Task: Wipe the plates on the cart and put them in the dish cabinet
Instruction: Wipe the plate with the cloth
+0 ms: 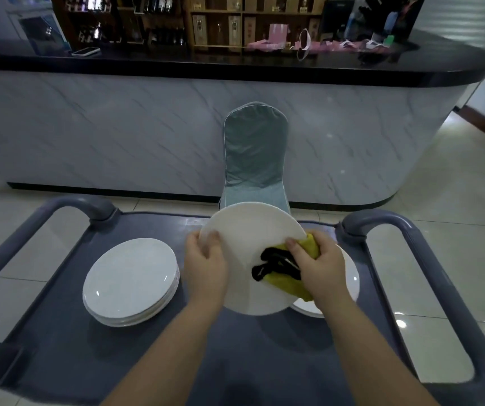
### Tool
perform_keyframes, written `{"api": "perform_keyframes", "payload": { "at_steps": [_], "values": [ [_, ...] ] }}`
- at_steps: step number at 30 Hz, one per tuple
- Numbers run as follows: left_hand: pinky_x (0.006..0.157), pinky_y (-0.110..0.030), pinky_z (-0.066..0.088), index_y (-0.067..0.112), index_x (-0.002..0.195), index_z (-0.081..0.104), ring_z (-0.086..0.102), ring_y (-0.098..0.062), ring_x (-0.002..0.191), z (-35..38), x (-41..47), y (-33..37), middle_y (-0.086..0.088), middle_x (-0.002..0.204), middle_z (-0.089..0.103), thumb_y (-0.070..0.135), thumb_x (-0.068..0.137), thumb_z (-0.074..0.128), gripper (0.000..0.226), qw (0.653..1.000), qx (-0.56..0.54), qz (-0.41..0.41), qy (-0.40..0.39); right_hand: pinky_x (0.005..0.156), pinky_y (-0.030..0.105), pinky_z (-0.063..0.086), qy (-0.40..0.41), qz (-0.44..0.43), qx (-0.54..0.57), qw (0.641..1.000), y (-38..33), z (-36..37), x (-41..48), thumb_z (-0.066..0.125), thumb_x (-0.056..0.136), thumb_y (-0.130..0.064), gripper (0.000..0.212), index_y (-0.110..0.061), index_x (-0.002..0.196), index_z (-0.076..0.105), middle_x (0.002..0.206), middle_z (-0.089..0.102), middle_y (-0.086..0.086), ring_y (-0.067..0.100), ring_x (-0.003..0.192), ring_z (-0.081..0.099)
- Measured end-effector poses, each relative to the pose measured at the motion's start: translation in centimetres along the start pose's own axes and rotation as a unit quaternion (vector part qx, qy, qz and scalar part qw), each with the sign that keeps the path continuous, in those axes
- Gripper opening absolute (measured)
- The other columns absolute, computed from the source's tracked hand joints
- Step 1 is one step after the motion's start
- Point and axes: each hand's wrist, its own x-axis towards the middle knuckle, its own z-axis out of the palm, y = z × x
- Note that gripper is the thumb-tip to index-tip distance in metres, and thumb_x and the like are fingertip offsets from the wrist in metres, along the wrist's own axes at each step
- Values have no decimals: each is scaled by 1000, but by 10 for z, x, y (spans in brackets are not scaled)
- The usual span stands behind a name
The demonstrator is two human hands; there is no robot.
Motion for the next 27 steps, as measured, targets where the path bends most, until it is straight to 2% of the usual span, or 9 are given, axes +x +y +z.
{"api": "perform_keyframes", "payload": {
  "at_steps": [2, 5, 7, 10, 14, 17, 20, 23, 27],
  "values": [
    [83, -32, 39, 26, 106, 57, 53, -16, 94, -1, 6, 7, 10, 99, 61, 42, 94, 52, 21, 962, 116, 245, -39, 68, 23, 46, -32, -39, -22, 998, -3, -5, 4, 73, 87, -22, 6, -19, 87, 68, 77, 66, -16, 3, 76, 61],
    [68, -33, 38, 18, 89, 64, 54, -20, 77, 8, 19, 45, 3, 83, 62, 46, 95, 51, 31, 824, 241, 501, -115, 69, 28, 48, -79, -199, -126, 969, -24, -9, 18, 71, 84, -25, 6, -21, 88, 69, 77, 63, -11, 8, 74, 58],
    [55, -34, 37, 15, 76, 60, 53, -22, 66, 12, 23, 73, 2, 70, 58, 42, 94, 55, 33, 786, 253, 551, -125, 66, 32, 47, -72, -262, -151, 950, -39, -9, 26, 69, 83, -25, 9, -17, 86, 67, 76, 60, -8, 13, 71, 55],
    [53, -33, 40, 18, 74, 63, 53, -16, 66, 7, 33, 96, 5, 69, 60, 42, 89, 62, 28, 795, 230, 552, -107, 66, 33, 48, -53, -262, -96, 959, -55, -10, 32, 69, 84, -28, 14, -14, 83, 66, 74, 61, -5, 16, 72, 57],
    [60, -30, 44, 27, 71, 64, 54, -7, 65, -6, 40, 84, 15, 66, 60, 38, 87, 64, 19, 967, 54, 238, -75, 75, 29, 51, -59, -137, -4, 989, -46, -12, 29, 77, 83, -21, 12, -22, 89, 67, 79, 66, -9, 12, 80, 62],
    [55, -24, 38, 20, 69, 55, 44, -5, 57, -3, 27, 44, 13, 58, 52, 33, 94, 60, 29, 998, -65, -8, -11, 72, 27, 51, -37, -52, 21, 998, -20, -9, 24, 78, 82, -20, 13, -21, 88, 67, 78, 67, -7, 9, 78, 62],
    [55, -18, 36, 15, 83, 58, 47, -12, 69, 3, 8, 3, 7, 71, 57, 34, 99, 51, 26, 995, -17, -76, -68, 69, 14, 42, -22, -122, -102, 987, 3, -6, 21, 76, 84, -21, 10, -24, 87, 66, 77, 64, -13, 2, 78, 57],
    [77, -26, 46, 17, 112, 60, 55, -15, 92, -7, 7, -12, -1, 107, 61, 39, 97, 54, 27, 963, -34, -222, -147, 68, 24, 45, -1, -266, -209, 941, 16, -11, 23, 71, 86, -18, 5, -18, 90, 69, 86, 65, -9, 8, 77, 56],
    [95, -50, 51, 3, 114, 60, 61, -32, 112, -18, -1, 14, -18, 115, 65, 52, 89, 57, 55, 804, -291, -437, -280, 63, 39, 50, 7, -447, -286, 847, 28, -8, 28, 67, 81, -7, 15, -7, 94, 73, 96, 71, 4, 30, 76, 63]
  ]
}}
